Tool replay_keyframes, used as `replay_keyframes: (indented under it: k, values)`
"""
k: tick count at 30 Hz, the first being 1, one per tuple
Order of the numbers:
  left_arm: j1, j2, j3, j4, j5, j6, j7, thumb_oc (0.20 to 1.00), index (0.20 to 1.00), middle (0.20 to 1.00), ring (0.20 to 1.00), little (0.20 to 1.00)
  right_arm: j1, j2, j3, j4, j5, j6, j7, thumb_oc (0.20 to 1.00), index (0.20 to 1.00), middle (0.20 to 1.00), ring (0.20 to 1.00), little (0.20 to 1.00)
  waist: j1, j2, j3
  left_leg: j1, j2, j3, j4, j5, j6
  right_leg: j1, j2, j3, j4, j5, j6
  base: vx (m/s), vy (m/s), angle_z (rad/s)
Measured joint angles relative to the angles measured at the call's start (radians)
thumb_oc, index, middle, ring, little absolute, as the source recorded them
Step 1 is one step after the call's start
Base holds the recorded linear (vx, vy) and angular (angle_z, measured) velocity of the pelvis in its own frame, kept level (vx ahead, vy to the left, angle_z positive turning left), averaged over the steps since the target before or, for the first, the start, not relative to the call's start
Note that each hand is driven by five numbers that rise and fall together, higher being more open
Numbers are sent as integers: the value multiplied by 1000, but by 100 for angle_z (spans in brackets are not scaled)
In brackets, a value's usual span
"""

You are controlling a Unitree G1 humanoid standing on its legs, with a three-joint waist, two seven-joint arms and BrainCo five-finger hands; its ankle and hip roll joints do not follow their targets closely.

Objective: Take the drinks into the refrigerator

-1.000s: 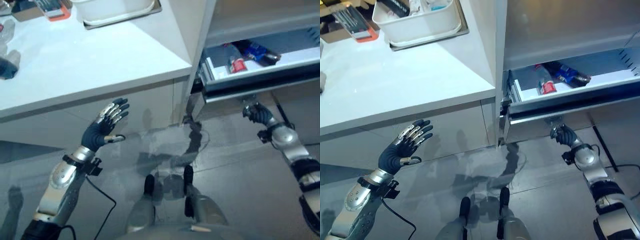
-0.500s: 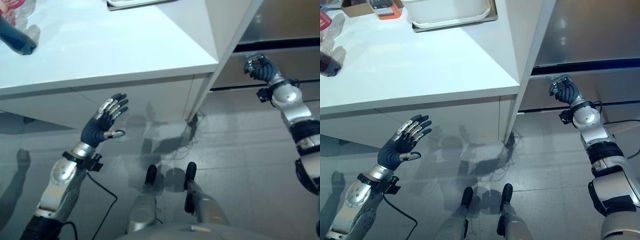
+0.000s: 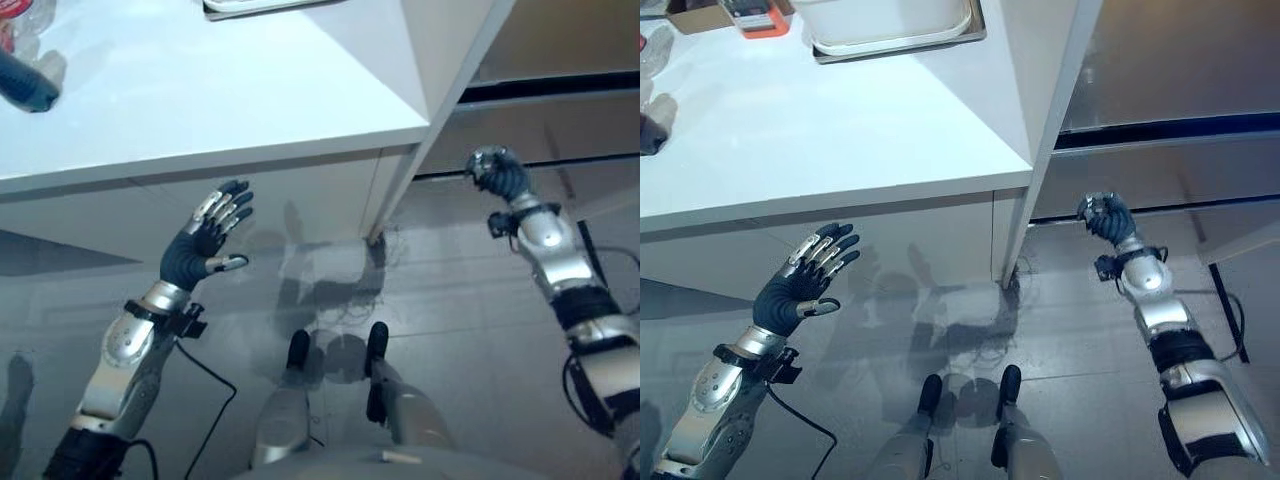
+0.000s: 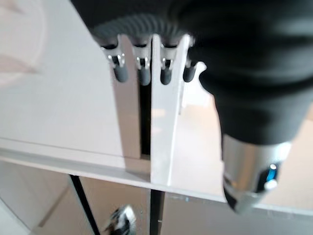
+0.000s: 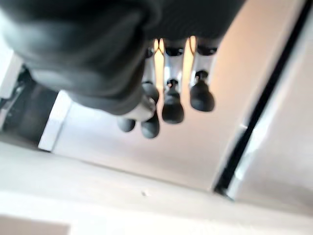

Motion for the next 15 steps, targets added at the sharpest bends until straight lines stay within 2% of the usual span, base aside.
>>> replay_keyframes:
  k: [9, 14, 15]
  values:
    - [24, -31, 19, 9, 28, -18, 3, 1000, 1000, 1000, 1000, 1000, 293, 68, -90, -81, -10, -26, 38, 200, 200, 200, 200, 200, -65, -4, 0, 39, 1, 4, -8, -1, 3, 33, 1, 11, -3, -5, 0, -5, 12, -2]
    - [34, -33, 26, 10, 42, -19, 9, 1000, 1000, 1000, 1000, 1000, 421, 74, -111, -140, -9, -30, 77, 200, 200, 200, 200, 200, -68, -4, 0, 55, 3, 23, -11, -5, 8, 38, 4, 23, 0, -4, -1, 0, 32, -10]
    - [42, -35, 28, 13, 54, -19, 8, 1000, 1000, 1000, 1000, 1000, 449, 75, -114, -155, -9, -34, 83, 200, 200, 200, 200, 200, -86, -7, -1, 63, 2, 28, -12, -5, 9, 42, 4, 32, 0, -3, -2, 19, 52, -8]
